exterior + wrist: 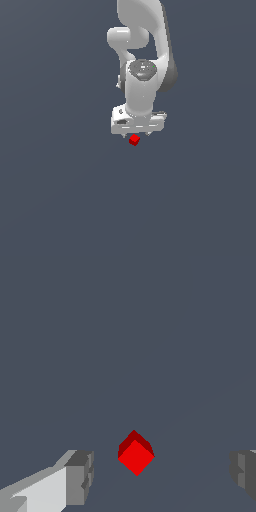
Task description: Pick up the red cube and move it to a goal position.
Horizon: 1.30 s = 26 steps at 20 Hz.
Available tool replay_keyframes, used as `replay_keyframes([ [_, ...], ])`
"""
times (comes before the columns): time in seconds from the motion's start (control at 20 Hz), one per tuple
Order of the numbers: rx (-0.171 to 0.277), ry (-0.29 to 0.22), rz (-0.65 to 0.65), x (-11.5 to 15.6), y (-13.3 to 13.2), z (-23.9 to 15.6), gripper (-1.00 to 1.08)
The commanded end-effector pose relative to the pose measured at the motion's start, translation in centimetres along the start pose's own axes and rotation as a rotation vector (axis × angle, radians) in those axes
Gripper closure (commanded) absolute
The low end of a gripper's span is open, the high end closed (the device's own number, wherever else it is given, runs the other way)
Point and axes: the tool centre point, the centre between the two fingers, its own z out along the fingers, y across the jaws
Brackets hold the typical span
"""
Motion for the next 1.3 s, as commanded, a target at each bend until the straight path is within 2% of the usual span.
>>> replay_keyframes([
  [0.0, 0.000, 0.000, 0.000, 0.0, 0.0, 0.0, -0.92],
  [0.3, 0.000, 0.001, 0.027, -0.3, 0.1, 0.5, -0.92],
  [0.6, 0.001, 0.003, 0.106, -1.0, 0.3, 2.1, -0.92],
  [1.25, 0.005, 0.013, 0.435, -4.2, 0.3, 8.6, -0.92],
])
